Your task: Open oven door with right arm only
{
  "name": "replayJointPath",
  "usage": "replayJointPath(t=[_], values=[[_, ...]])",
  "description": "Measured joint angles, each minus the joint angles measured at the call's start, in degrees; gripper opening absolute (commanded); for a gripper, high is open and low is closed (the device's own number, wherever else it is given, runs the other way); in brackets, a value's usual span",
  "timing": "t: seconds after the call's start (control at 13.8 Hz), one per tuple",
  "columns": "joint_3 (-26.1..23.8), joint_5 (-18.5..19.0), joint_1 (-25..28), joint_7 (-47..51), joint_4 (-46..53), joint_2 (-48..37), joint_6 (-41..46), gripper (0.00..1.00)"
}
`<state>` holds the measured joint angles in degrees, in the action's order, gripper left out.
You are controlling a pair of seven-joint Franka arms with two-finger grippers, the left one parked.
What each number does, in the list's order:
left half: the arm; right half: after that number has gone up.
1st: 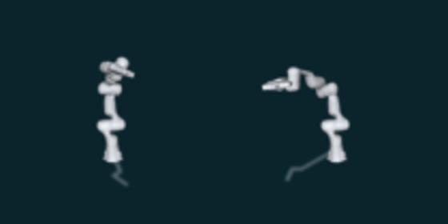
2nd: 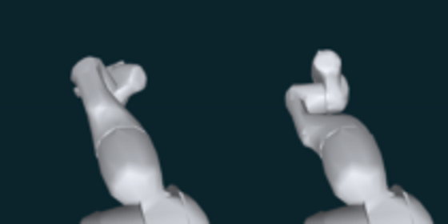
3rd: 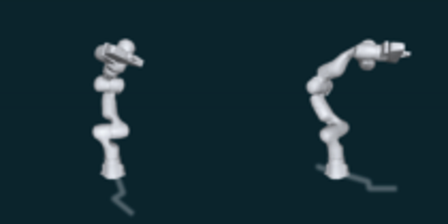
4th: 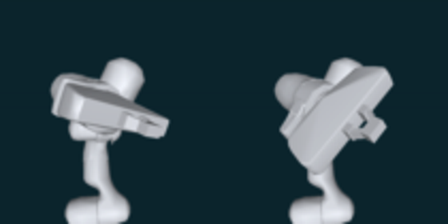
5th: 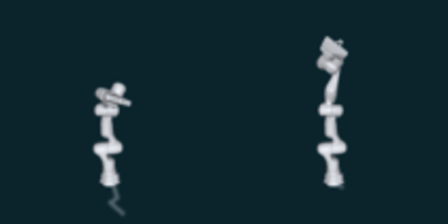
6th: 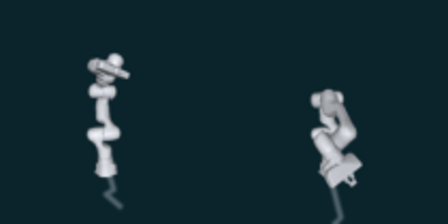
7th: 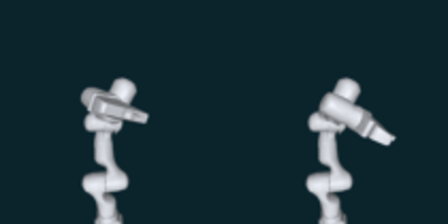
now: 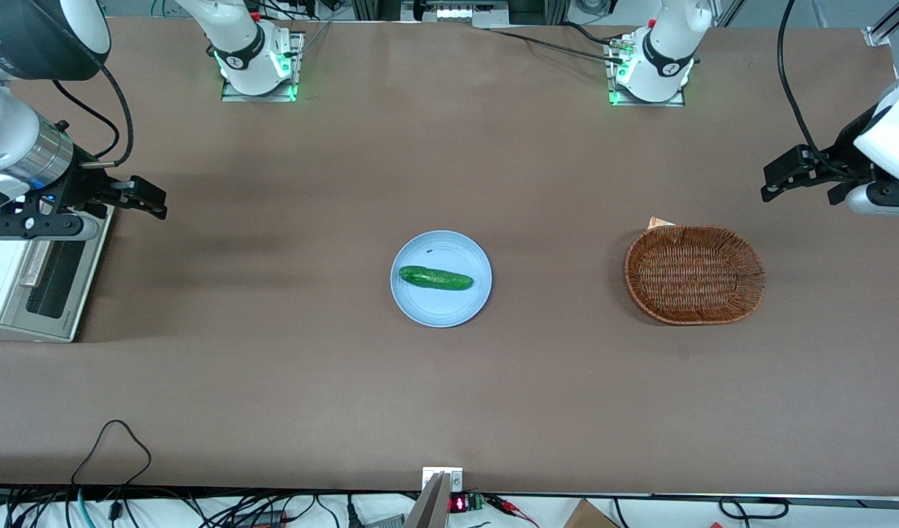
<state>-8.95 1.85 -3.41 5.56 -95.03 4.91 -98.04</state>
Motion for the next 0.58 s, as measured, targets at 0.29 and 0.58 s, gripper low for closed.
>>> replayJointPath(t=[0.29,0.58], values=[[0.0,0.6,0.0,-0.8,0.0,0.0,0.0,1.00],[0.0,0.7,0.0,-1.4,0.0,0.0,0.0,1.00]])
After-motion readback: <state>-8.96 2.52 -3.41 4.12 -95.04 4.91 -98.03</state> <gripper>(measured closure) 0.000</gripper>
